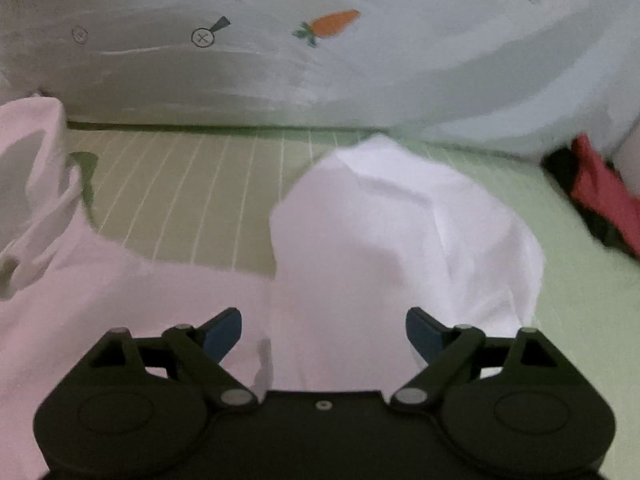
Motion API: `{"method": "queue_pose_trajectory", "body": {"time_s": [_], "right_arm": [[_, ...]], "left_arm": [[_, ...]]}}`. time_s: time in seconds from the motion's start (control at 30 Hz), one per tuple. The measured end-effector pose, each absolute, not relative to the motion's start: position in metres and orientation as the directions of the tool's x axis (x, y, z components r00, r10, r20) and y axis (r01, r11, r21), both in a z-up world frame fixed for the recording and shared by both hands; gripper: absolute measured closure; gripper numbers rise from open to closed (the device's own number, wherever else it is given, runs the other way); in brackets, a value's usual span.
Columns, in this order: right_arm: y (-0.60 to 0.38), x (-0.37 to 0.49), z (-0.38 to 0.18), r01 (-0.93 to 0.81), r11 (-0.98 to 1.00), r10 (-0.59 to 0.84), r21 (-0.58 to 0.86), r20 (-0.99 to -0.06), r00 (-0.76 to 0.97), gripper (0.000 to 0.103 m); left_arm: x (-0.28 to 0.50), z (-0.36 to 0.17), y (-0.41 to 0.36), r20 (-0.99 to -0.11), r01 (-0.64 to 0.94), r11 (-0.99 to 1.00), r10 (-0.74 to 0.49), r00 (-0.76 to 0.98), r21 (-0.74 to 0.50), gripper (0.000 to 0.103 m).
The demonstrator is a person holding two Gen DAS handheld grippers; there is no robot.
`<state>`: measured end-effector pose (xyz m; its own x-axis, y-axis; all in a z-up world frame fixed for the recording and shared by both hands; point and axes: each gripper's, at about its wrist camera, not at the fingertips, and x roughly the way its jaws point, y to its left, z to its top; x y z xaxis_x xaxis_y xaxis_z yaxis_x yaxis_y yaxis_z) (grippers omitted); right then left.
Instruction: Fold clothes
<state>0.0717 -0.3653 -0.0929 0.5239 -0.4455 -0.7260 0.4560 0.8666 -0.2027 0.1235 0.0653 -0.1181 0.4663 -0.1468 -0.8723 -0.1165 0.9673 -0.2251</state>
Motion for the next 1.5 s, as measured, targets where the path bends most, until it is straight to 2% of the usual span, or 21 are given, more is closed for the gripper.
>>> {"method": "queue_pose_trajectory", "body": {"time_s": [0.13,0.17,0.23,0.27,0.3,0.47,0.57,0.6,0.7,0.73,0.8,0.87,0.9,1.03,1.13,1.17,1.2,1.23,1.27,1.43,1.5], "right_arm": [[-0.374,0.112,-0.121,0.446,0.81,-0.558,-0.382,-0.734,0.386,0.013],[-0.379,0.114,-0.126,0.437,0.811,-0.557,-0.388,-0.741,0.375,0.018],[-0.386,0.097,-0.123,0.456,0.818,-0.538,-0.35,-0.746,0.392,0.042],[-0.39,0.087,-0.121,0.468,0.821,-0.528,-0.328,-0.748,0.402,0.073],[-0.393,0.078,-0.119,0.479,0.823,-0.518,-0.306,-0.749,0.412,0.086],[-0.407,-0.02,-0.089,0.617,0.734,-0.603,-0.283,-0.689,0.401,0.094],[-0.423,-0.074,-0.096,0.666,0.71,-0.556,-0.228,-0.762,0.333,0.09],[-0.423,-0.083,-0.1,0.655,0.716,-0.547,-0.241,-0.777,0.312,0.083],[-0.417,-0.095,-0.101,0.604,0.751,-0.528,-0.268,-0.793,0.304,0.075],[-0.413,-0.095,-0.096,0.585,0.764,-0.531,-0.273,-0.781,0.328,0.068],[-0.409,-0.093,-0.084,0.552,0.789,-0.534,-0.271,-0.747,0.396,0.037],[-0.409,-0.083,-0.069,0.513,0.826,-0.509,-0.231,-0.697,0.505,0.019],[-0.41,-0.074,-0.064,0.487,0.846,-0.488,-0.216,-0.683,0.544,0.014],[-0.419,-0.032,-0.072,0.362,0.903,-0.415,-0.23,-0.679,0.605,0.012],[-0.429,-0.006,-0.099,0.286,0.926,-0.371,-0.248,-0.74,0.56,0.013],[-0.432,0.0,-0.109,0.264,0.932,-0.356,-0.248,-0.764,0.538,0.022],[-0.441,0.001,-0.113,0.258,0.94,-0.333,-0.225,-0.777,0.535,0.059],[-0.454,-0.006,-0.108,0.287,0.94,-0.319,-0.183,-0.77,0.553,0.081],[-0.466,-0.017,-0.1,0.324,0.936,-0.31,-0.137,-0.756,0.577,0.096],[-0.534,-0.121,-0.03,0.549,0.836,-0.452,-0.018,-0.591,0.668,0.098],[-0.563,-0.169,-0.021,0.616,0.786,-0.472,0.057,-0.589,0.656,0.096]], "left_arm": [[0.125,-0.118,0.066,-0.873,-0.102,0.97,-0.149,0.465,-0.22,0.087],[0.126,-0.118,0.066,-0.873,-0.098,0.971,-0.149,0.464,-0.218,0.087],[0.127,-0.118,0.067,-0.873,-0.091,0.972,-0.15,0.463,-0.216,0.087],[0.127,-0.118,0.067,-0.873,-0.088,0.973,-0.151,0.463,-0.215,0.087],[0.128,-0.118,0.067,-0.874,-0.084,0.973,-0.151,0.463,-0.213,0.087],[0.128,-0.119,0.067,-0.874,-0.075,0.975,-0.15,0.463,-0.208,0.086],[0.121,-0.117,0.06,-0.876,-0.085,0.98,-0.118,0.468,-0.178,0.083],[0.118,-0.116,0.057,-0.877,-0.089,0.982,-0.104,0.47,-0.165,0.083],[0.108,-0.106,0.052,-0.874,-0.112,0.985,-0.062,0.482,-0.132,0.077],[0.102,-0.101,0.05,-0.872,-0.121,0.986,-0.045,0.487,-0.118,0.072],[0.09,-0.091,0.046,-0.869,-0.138,0.986,-0.011,0.496,-0.091,0.057],[0.075,-0.081,0.037,-0.861,-0.159,0.983,0.004,0.508,-0.089,0.035],[0.068,-0.076,0.032,-0.857,-0.17,0.981,0.01,0.514,-0.091,0.031],[0.041,-0.067,-0.001,-0.854,-0.156,0.985,0.015,0.52,-0.077,0.025],[0.025,-0.071,-0.029,-0.862,-0.132,0.987,-0.014,0.506,-0.093,0.025],[0.021,-0.074,-0.036,-0.867,-0.124,0.987,-0.028,0.498,-0.103,0.025],[0.017,-0.075,-0.044,-0.871,-0.115,0.988,-0.037,0.489,-0.106,0.025],[0.012,-0.076,-0.053,-0.872,-0.105,0.989,-0.038,0.488,-0.101,0.025],[0.006,-0.077,-0.061,-0.873,-0.094,0.991,-0.038,0.486,-0.096,0.025],[-0.01,-0.086,-0.094,-0.879,-0.096,0.991,-0.033,0.476,-0.09,0.025],[-0.015,-0.09,-0.105,-0.883,-0.097,0.991,-0.035,0.468,-0.09,0.025]]}}
